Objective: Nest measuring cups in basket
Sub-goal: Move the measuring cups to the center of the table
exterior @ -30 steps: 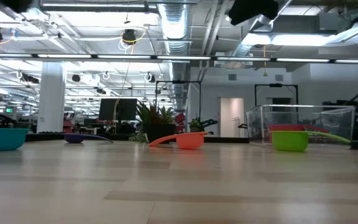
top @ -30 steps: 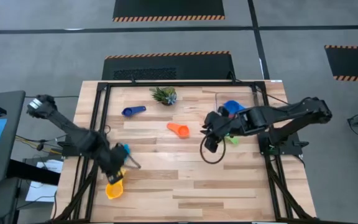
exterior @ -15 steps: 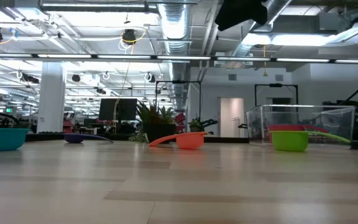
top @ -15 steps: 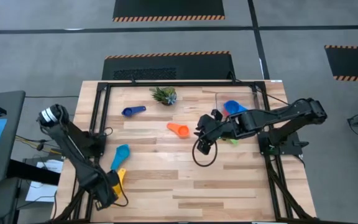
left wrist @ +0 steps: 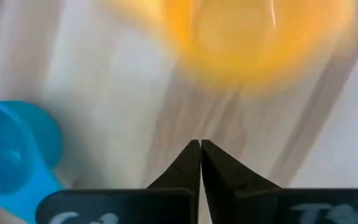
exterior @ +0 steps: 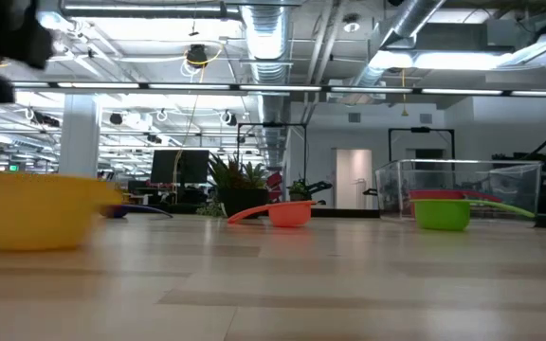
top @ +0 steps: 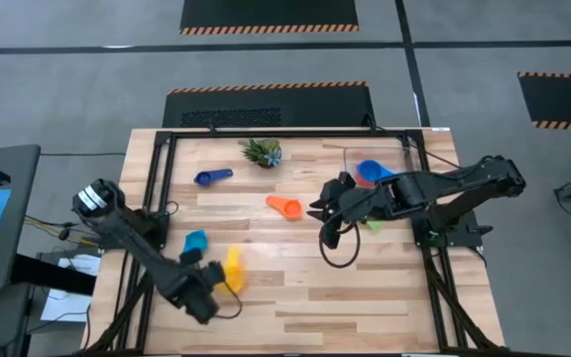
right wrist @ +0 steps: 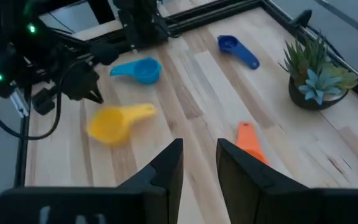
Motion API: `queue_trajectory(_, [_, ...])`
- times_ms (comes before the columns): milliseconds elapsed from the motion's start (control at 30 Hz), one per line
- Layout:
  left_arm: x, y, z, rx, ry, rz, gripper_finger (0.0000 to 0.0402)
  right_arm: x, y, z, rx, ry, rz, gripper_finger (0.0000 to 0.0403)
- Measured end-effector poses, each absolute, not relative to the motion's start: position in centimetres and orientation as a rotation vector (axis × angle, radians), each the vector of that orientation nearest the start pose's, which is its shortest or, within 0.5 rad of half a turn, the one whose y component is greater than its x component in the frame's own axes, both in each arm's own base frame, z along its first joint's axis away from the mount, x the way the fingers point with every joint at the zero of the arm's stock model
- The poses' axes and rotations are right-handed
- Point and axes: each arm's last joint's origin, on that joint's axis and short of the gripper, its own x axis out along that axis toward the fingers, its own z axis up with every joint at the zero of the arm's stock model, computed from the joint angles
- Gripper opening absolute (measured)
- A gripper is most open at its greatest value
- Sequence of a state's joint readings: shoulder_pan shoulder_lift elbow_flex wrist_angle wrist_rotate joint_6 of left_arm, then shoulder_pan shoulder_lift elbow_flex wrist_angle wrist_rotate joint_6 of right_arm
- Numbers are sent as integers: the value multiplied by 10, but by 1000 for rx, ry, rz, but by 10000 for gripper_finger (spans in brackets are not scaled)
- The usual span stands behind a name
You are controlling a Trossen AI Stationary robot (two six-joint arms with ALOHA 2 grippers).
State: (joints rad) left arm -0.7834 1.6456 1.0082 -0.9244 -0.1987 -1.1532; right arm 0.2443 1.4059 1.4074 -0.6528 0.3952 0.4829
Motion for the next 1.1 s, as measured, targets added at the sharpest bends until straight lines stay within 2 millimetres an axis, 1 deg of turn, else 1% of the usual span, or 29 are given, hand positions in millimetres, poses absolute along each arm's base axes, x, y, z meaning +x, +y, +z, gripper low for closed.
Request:
queue_trajectory(67, [196,-187,185,-249,1440,303,0,290,63,373,250,551,-272,120])
queue_trajectory(133, [187,-186,191,-280,1528,277,0,288,65,378,233,547,-258,120])
queue_trajectory(200, [174,-183,198,-284,1574,344,0,286,68,381,221,554,-246,120])
queue_trajectory(300, [155,-172,209,-271,1637,519,0,285,72,382,217,551,-231,120])
queue_trajectory(367, [144,-162,218,-240,1645,647,0,285,73,382,216,549,-225,120])
queue_trajectory(433, [136,-152,224,-193,1631,707,0,286,74,383,223,533,-222,120])
queue_trajectory(533, [132,-140,222,-110,1597,650,0,287,74,385,238,511,-220,120])
queue_trajectory(600, [131,-131,213,-70,1595,572,0,288,74,386,239,503,-223,120])
queue_trajectory(667, [127,-120,201,-85,1593,501,0,286,74,388,244,492,-221,120])
queue_trajectory(767, [120,-103,184,-186,1563,434,0,284,75,391,248,476,-215,120])
queue_trajectory(800, [119,-99,183,-220,1529,431,0,283,75,392,247,478,-213,120])
queue_trajectory(933, [117,-84,197,-277,1406,419,0,279,76,396,252,453,-206,120])
queue_trajectory(1033, [118,-78,198,-275,1425,413,0,278,76,396,244,457,-217,120])
queue_trajectory(1100, [122,-75,196,-292,1432,447,0,276,75,398,244,448,-220,120])
